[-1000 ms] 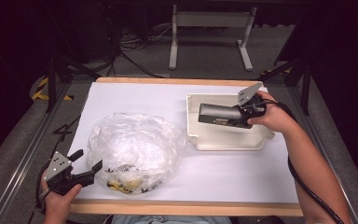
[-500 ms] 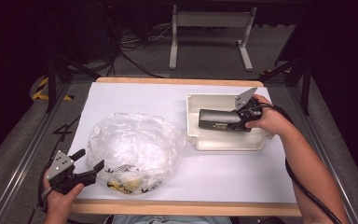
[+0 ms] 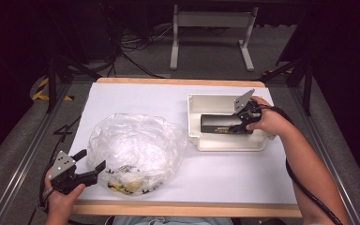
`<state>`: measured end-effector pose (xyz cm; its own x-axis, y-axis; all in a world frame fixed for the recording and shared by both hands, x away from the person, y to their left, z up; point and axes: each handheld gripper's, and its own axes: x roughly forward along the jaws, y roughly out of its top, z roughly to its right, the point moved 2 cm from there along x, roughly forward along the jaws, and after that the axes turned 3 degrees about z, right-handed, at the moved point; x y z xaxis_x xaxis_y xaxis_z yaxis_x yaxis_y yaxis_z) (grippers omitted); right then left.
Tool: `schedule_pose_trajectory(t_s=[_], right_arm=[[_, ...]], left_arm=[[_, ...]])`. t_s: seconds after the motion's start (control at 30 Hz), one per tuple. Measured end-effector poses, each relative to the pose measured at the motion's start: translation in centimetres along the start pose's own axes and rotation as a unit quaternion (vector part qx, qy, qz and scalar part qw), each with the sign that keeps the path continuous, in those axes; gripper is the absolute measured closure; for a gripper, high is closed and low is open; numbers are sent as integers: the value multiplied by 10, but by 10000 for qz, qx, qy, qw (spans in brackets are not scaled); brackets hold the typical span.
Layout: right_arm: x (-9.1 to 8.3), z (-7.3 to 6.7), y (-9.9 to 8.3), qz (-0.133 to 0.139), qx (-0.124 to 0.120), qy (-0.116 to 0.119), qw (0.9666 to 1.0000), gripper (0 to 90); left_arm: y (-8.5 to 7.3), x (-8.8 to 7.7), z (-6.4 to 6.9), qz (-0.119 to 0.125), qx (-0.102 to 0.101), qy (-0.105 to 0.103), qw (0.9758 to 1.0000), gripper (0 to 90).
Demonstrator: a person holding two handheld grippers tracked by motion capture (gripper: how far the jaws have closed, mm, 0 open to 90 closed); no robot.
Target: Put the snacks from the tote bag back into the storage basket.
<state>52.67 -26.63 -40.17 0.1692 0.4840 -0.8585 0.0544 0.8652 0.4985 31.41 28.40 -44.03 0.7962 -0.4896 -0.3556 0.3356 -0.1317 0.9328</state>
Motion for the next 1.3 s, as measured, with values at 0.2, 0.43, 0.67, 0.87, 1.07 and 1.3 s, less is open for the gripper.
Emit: schedule_pose_trajectory(t_s=[0.2,0.43,0.67,0.87,1.07,1.3], right_arm=[[3,0,2,-7,-4,51,10000,421],[3,2,3,-12,-11,118,9999,421],[5,4,1,32,20,195,9998,418],[7,4,-1,46,89,271,9996,415],[9,5,-1,16,95,255,9996,389],[3,6,1,67,22,103,9999,364]], left_arm=[[0,0,0,-38,5,23,10000,181],[-1,1,0,-55,8,23,10000,183],[-1,1,1,-52,43,10,10000,184],[0,1,2,-62,41,10,10000,184],[0,1,2,-51,34,9,10000,184],[-1,1,2,-39,12,-9,10000,183]])
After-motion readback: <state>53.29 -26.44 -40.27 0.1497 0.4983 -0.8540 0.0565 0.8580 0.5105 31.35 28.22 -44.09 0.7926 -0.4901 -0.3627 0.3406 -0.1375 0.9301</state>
